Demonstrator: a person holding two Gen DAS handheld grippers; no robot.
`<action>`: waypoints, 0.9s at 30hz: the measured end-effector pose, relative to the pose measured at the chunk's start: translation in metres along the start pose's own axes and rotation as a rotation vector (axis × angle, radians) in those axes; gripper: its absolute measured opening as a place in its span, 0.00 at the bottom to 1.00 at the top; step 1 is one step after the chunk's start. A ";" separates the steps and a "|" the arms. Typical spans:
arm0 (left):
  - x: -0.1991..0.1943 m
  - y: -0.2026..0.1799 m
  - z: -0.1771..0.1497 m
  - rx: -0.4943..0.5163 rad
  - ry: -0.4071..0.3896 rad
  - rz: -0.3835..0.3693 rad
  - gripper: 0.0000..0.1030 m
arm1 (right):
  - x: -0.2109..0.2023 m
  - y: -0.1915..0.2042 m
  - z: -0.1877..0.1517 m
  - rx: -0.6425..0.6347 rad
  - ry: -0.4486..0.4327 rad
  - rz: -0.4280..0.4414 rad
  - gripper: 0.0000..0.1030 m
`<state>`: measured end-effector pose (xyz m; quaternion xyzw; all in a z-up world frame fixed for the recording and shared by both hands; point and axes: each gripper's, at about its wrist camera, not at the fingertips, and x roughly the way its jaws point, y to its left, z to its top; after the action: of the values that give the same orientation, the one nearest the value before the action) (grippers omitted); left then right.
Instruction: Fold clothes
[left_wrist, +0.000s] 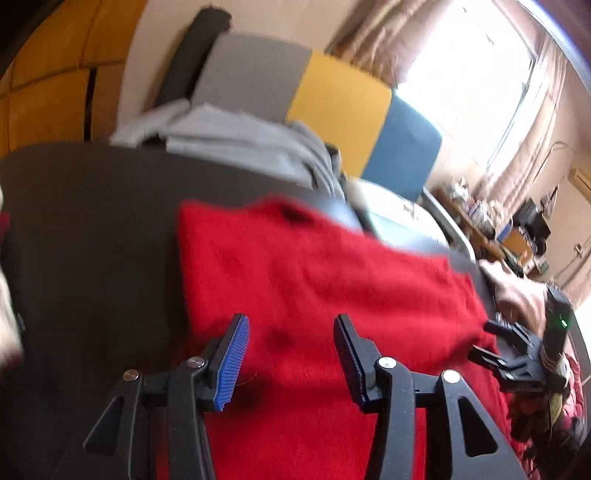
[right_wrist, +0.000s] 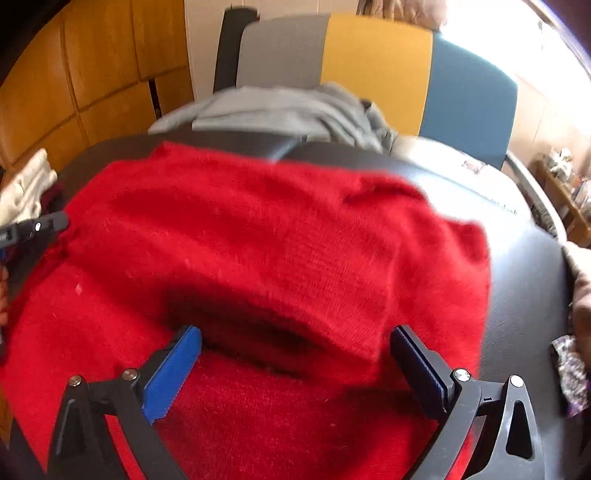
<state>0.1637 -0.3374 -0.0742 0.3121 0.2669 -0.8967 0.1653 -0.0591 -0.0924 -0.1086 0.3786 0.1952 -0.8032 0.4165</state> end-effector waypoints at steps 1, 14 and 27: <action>0.000 0.003 0.010 -0.008 -0.018 0.002 0.48 | 0.005 0.001 0.006 0.002 0.001 0.010 1.00; 0.092 0.028 0.037 0.020 0.044 0.066 0.49 | 0.077 0.010 0.058 0.006 0.021 0.070 1.00; 0.098 0.019 0.042 0.083 0.043 0.161 0.50 | 0.083 0.022 0.063 -0.036 0.013 0.018 1.00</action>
<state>0.0786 -0.3898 -0.1167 0.3582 0.2072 -0.8839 0.2180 -0.0999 -0.1879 -0.1325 0.3778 0.2090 -0.7934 0.4292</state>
